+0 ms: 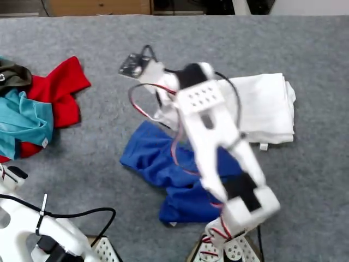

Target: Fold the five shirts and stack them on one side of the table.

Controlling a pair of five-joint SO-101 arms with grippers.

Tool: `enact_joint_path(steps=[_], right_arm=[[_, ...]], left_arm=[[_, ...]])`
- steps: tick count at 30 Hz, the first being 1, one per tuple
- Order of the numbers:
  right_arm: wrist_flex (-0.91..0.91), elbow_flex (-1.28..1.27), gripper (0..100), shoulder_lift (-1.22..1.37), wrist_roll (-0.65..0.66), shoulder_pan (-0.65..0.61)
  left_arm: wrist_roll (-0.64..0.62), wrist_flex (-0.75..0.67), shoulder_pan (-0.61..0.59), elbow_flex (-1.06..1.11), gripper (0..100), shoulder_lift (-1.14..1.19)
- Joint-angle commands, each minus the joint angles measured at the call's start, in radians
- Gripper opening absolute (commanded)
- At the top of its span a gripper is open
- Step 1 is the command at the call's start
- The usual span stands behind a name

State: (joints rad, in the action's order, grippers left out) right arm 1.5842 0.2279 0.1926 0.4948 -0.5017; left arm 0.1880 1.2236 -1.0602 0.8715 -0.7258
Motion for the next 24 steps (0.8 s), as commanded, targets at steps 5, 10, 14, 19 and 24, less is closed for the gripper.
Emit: enact_joint_path(steps=[5,10,14,19,24], right_arm=[[0.043,0.401,23.4,0.38,-0.052,-0.082],[0.094,0.63,23.4,0.621,-0.098,-0.084],[0.164,0.832,23.4,0.762,-0.098,-0.094],[0.201,0.99,23.4,0.883,-0.112,-0.102],[0.203,0.986,23.4,0.885,-0.161,-0.102]], left_arm=[[0.009,-0.006,-0.014,-0.012,25,-0.021],[0.011,-0.014,-0.037,-0.029,22,-0.021],[0.061,-0.012,-0.034,-0.028,21,-0.021],[0.094,-0.014,-0.032,-0.028,21,-0.019],[0.101,-0.014,-0.032,-0.028,21,-0.019]])
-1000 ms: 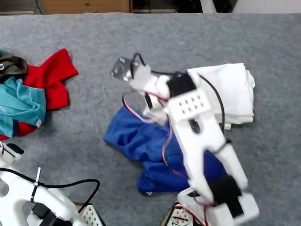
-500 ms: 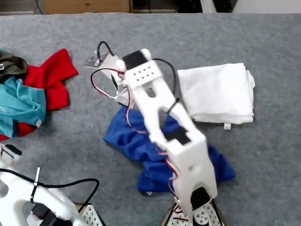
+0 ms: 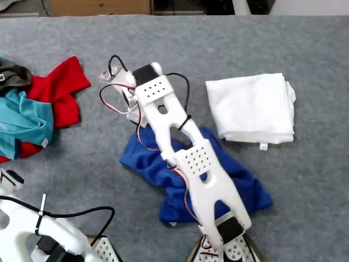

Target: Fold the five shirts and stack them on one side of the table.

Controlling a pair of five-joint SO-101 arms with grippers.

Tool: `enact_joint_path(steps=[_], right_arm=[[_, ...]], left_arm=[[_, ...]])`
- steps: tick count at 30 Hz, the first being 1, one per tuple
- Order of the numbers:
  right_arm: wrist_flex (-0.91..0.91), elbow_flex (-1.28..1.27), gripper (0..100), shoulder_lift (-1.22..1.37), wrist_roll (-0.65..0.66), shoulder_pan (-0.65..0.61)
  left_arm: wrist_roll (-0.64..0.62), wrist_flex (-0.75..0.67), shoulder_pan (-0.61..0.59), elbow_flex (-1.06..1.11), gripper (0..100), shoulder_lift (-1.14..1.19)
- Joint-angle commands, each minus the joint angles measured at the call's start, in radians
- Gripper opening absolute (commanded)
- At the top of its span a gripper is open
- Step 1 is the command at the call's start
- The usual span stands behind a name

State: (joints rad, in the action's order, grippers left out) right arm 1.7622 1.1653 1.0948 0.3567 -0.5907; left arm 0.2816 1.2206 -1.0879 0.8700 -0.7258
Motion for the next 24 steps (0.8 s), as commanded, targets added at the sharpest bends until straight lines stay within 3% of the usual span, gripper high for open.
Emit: enact_joint_path(steps=[1,11,24], right_arm=[[0.025,0.042,23.4,-0.027,-0.023,-0.013],[0.018,-0.206,23.4,-0.194,-0.014,-0.024],[-0.052,-0.208,23.4,-0.074,-0.018,-0.054]], left_arm=[[0.008,-0.011,-0.005,-0.026,21,-0.018],[0.006,-0.006,-0.006,-0.026,21,-0.018],[0.006,-0.005,-0.011,-0.026,21,-0.019]])
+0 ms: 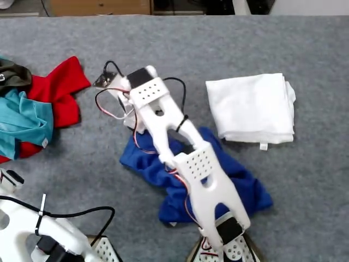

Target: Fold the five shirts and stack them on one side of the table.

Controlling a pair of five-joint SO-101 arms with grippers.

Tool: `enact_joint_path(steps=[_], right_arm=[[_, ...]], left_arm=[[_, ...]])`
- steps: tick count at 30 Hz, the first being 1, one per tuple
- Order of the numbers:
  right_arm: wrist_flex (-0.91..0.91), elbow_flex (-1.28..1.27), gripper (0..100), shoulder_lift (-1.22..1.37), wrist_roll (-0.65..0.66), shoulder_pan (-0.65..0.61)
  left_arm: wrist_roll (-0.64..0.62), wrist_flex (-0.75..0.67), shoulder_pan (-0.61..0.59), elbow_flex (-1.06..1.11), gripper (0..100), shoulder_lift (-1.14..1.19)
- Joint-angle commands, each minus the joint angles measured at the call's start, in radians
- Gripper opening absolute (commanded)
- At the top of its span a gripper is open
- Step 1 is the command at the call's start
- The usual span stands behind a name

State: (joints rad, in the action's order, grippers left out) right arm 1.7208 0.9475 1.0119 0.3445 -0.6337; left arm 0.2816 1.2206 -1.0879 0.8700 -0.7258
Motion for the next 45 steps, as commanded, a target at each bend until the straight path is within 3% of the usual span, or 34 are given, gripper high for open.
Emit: enact_joint_path(steps=[1,9,16,25,31,35,38,45], right_arm=[[-0.011,0.01,22.9,0.022,-0.006,-0.012],[-0.005,0.045,0.7,0.062,-0.005,-0.007],[0.031,0.077,0.9,0.018,-0.009,-0.005],[0.064,0.354,0.1,-0.257,-0.009,0.012],[-0.069,0.599,0.1,-0.414,-0.009,0.077],[-0.269,0.659,0.1,-0.418,-0.009,0.151],[-0.394,0.593,0.1,-0.418,-0.006,0.203],[-0.437,0.36,0.1,-0.418,-0.003,0.348]], left_arm=[[0.006,-0.005,-0.011,-0.026,21,-0.019],[0.006,-0.009,-0.006,-0.026,21,-0.019],[0.006,-0.009,-0.011,-0.026,21,-0.019],[0.006,-0.003,-0.006,-0.035,21,-0.019],[0.005,0.049,0.049,-0.089,21,-0.021],[-0.003,0.181,0.155,-0.222,21,-0.021],[-0.041,0.295,0.302,-0.325,21,-0.021],[-0.198,0.496,0.825,-0.56,22,-0.019]])
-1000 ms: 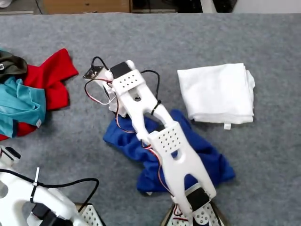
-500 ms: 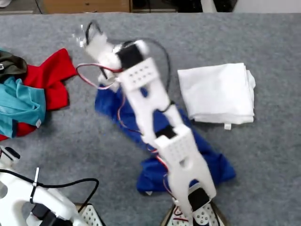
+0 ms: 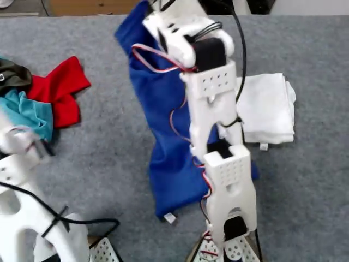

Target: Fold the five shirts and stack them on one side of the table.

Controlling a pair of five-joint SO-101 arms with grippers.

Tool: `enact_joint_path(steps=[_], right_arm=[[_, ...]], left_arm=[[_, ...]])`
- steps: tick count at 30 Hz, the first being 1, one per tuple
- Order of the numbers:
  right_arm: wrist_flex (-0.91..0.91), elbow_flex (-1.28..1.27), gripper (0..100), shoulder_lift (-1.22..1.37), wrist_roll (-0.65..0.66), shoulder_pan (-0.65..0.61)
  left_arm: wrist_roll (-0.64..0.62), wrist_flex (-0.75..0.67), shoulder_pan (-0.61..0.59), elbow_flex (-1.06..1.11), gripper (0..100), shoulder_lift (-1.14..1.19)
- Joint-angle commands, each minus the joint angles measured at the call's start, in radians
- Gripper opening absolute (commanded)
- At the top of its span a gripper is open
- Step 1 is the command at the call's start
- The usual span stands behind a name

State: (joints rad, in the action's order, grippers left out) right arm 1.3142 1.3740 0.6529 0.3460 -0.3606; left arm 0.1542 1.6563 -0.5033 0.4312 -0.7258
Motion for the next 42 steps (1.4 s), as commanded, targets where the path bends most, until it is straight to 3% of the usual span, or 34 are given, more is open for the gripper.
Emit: enact_joint_path(steps=[1,5,8,12,17,28,30,33,35,38,42], right_arm=[[-0.029,-0.097,0.1,-0.061,-0.005,0.104],[0.086,-0.107,0.1,-0.068,-0.006,0.189],[0.207,-0.067,0.1,-0.067,-0.005,0.236],[0.29,-0.013,0.2,-0.07,-0.011,0.266],[0.288,0.056,0.2,-0.064,-0.012,0.302],[0.23,0.102,0.2,0.035,-0.038,0.355],[0.235,0.133,0.2,0.036,-0.038,0.38],[0.229,0.159,0.2,0.031,-0.037,0.407],[0.23,0.173,0.2,0.03,-0.037,0.423],[0.235,0.189,0.2,0.03,-0.037,0.426],[0.233,0.185,0.2,0.036,-0.037,0.426]], left_arm=[[-0.094,0.061,0.328,-0.141,22,-0.018],[-0.143,0.054,0.669,-0.175,22,-0.008],[-0.173,-0.043,0.901,-0.138,22,-0.008],[-0.307,-0.259,1.046,-0.006,22,0.004],[-0.341,-0.4,1.028,0.123,28,0.134],[-0.345,-0.522,1.158,0.003,27,0.67],[-0.342,-0.551,1.158,-0.021,21,0.737],[-0.339,-0.582,1.154,-0.054,0,0.805],[-0.339,-0.571,1.146,-0.058,5,0.82],[-0.338,-0.568,1.049,-0.055,2,0.822],[-0.336,-0.47,0.812,-0.101,2,0.789]])
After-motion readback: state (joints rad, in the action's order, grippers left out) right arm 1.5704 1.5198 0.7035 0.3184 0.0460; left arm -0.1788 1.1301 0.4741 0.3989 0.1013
